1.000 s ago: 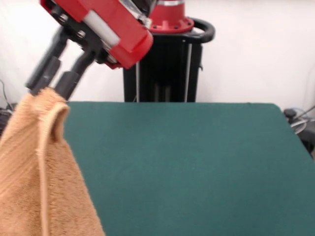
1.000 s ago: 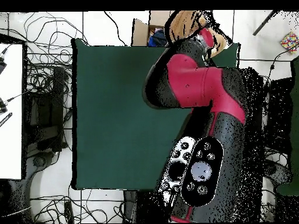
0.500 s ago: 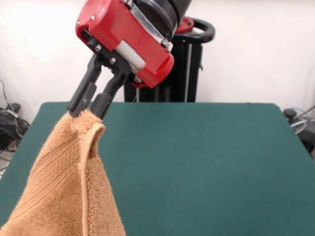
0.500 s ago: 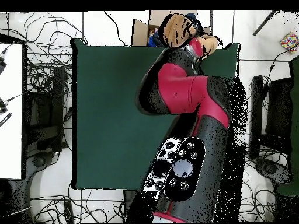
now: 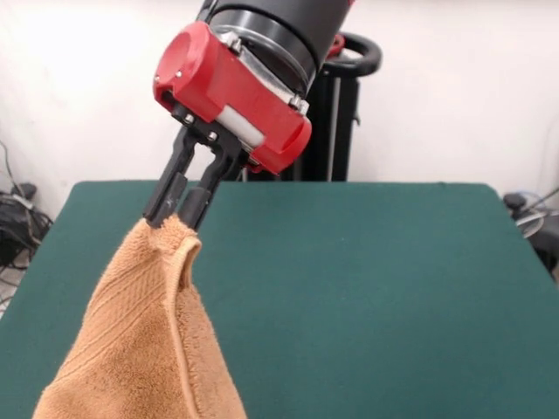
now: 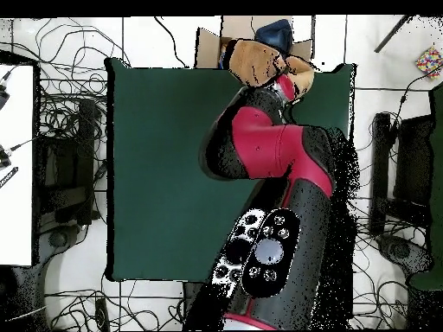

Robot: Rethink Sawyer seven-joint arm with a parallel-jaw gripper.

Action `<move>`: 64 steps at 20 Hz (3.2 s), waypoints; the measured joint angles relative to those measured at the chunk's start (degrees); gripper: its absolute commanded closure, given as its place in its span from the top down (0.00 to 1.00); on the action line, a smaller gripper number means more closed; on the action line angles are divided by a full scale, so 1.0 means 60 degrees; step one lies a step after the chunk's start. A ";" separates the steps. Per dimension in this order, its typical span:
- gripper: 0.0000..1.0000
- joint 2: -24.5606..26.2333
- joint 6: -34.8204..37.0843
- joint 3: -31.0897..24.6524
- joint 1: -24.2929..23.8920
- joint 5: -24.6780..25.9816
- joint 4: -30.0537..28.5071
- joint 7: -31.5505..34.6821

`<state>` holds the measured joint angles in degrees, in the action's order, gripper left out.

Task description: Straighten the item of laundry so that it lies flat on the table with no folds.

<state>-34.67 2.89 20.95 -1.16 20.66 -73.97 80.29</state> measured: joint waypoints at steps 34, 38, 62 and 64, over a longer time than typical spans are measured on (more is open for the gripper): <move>0.00 -0.0821 0.1309 -0.0591 -0.0073 -0.0982 -0.1746 0.0000; 0.00 -0.0806 0.1309 -0.0820 -0.0137 -0.0984 -0.1859 0.0000; 0.00 -0.0796 0.1305 -0.1462 -0.0302 -0.0984 -0.2990 0.0000; 0.00 -0.0787 0.1304 -0.1465 -0.0251 -0.0984 -0.3098 0.0000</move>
<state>-39.39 10.71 12.16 -2.67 14.76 -92.55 80.29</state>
